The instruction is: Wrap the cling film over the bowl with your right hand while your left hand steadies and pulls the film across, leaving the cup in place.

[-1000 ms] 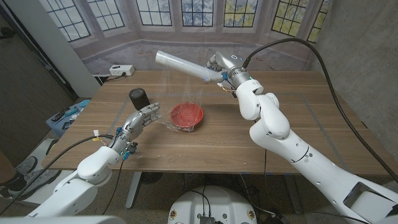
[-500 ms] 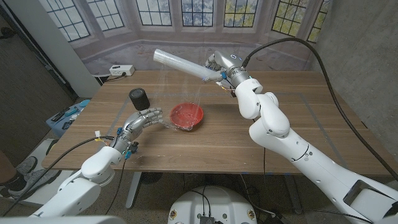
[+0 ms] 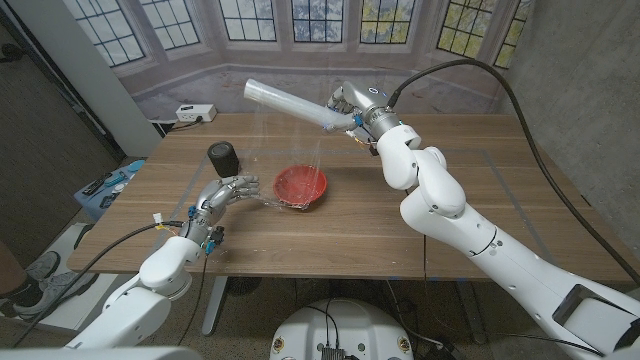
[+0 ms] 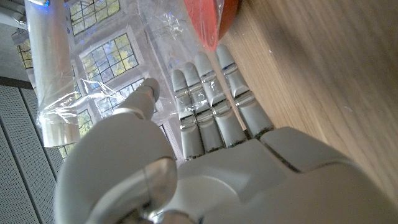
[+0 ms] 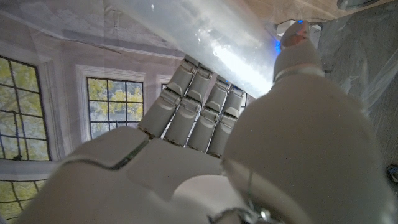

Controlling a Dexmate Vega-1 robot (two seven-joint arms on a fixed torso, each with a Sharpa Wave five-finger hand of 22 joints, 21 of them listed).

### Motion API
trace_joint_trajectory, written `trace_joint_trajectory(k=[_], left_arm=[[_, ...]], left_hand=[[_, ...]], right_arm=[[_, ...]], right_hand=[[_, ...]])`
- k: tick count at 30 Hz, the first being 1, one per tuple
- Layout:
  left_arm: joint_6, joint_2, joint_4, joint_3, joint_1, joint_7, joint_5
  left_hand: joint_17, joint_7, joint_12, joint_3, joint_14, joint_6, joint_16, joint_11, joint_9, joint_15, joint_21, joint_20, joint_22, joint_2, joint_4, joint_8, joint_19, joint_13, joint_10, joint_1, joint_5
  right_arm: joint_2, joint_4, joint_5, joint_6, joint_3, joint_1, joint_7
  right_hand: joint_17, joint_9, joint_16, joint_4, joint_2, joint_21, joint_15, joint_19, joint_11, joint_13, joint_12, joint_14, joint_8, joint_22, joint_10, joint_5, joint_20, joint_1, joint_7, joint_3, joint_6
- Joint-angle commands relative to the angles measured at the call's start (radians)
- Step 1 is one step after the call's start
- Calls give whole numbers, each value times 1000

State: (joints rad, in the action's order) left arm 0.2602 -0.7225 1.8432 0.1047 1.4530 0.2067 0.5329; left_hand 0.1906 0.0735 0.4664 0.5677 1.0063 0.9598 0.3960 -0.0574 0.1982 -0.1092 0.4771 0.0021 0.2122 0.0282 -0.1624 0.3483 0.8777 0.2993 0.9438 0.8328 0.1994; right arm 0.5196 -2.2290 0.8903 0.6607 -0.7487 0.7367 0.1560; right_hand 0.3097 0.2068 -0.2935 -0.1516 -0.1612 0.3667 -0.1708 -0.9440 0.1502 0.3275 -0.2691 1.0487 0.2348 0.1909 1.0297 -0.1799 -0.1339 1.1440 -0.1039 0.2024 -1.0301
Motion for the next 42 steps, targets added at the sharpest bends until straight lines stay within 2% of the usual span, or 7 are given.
trace_joint_trajectory(k=[1,11,19,22,31,37,42], left_arm=[[17,20,-7,7,-10,62,-52],[24,0,-6,4,-4,41,-65],[21,9,6,-3,6,73,-88],[19,14,10,-8,12,80,-85],[-8,-4,28,-28,30,27,-8],[-16,8,39,-42,42,-2,67],[-7,29,46,-45,52,27,65]], left_hand=[[6,-11,13,-3,31,19,13,-12,10,-12,12,-5,4,124,6,11,13,11,26,108,-6],[15,-22,21,-6,47,27,19,-30,27,-27,25,-12,7,141,13,20,14,29,43,109,-15],[43,-8,37,-19,80,25,41,-39,62,-66,34,-22,13,154,33,42,-26,71,67,110,-15],[61,-18,59,-16,87,-36,49,-77,61,-85,37,-22,17,151,17,13,-73,111,84,144,0],[68,-25,62,-19,66,-35,42,-78,57,-80,41,-20,18,147,16,7,-92,128,75,152,2],[105,-51,38,-16,63,-26,68,-75,47,-98,59,-21,23,97,-44,2,-127,140,37,297,7],[117,-77,-23,-45,56,-10,74,-55,38,-111,72,-9,31,49,-33,-1,-197,113,-29,435,-9]], right_arm=[[7,10,-26,25,-27,-26,8],[8,7,-34,54,-46,-37,15],[10,7,-42,66,-55,-41,8],[11,7,-47,68,-58,-43,5],[13,5,-60,75,-65,-50,1],[14,2,-69,83,-69,-52,-1],[17,-2,-79,83,-71,-51,-5]], right_hand=[[4,5,-4,0,221,10,-71,-9,-3,5,1,-1,3,0,5,-1,-67,217,-19,-3,-28],[7,5,-5,0,223,12,-71,-10,-6,6,3,-1,2,0,3,-1,-65,219,-16,-6,-28],[9,5,-5,0,223,14,-71,-10,-6,7,4,-2,0,0,4,-1,-63,221,-17,-8,-27],[10,6,-5,0,224,14,-71,-10,-7,7,4,-2,-1,0,5,0,-62,221,-16,-8,-27],[12,6,-6,1,227,15,-71,-9,-7,9,4,-3,-1,-1,6,0,-60,221,-13,-10,-30],[14,6,-6,1,228,17,-71,-11,-9,9,5,-4,-2,-1,6,0,-60,222,-14,-12,-31],[15,7,-7,1,229,19,-71,-13,-10,9,4,-3,-1,-1,11,1,-59,222,-12,-13,-35]])
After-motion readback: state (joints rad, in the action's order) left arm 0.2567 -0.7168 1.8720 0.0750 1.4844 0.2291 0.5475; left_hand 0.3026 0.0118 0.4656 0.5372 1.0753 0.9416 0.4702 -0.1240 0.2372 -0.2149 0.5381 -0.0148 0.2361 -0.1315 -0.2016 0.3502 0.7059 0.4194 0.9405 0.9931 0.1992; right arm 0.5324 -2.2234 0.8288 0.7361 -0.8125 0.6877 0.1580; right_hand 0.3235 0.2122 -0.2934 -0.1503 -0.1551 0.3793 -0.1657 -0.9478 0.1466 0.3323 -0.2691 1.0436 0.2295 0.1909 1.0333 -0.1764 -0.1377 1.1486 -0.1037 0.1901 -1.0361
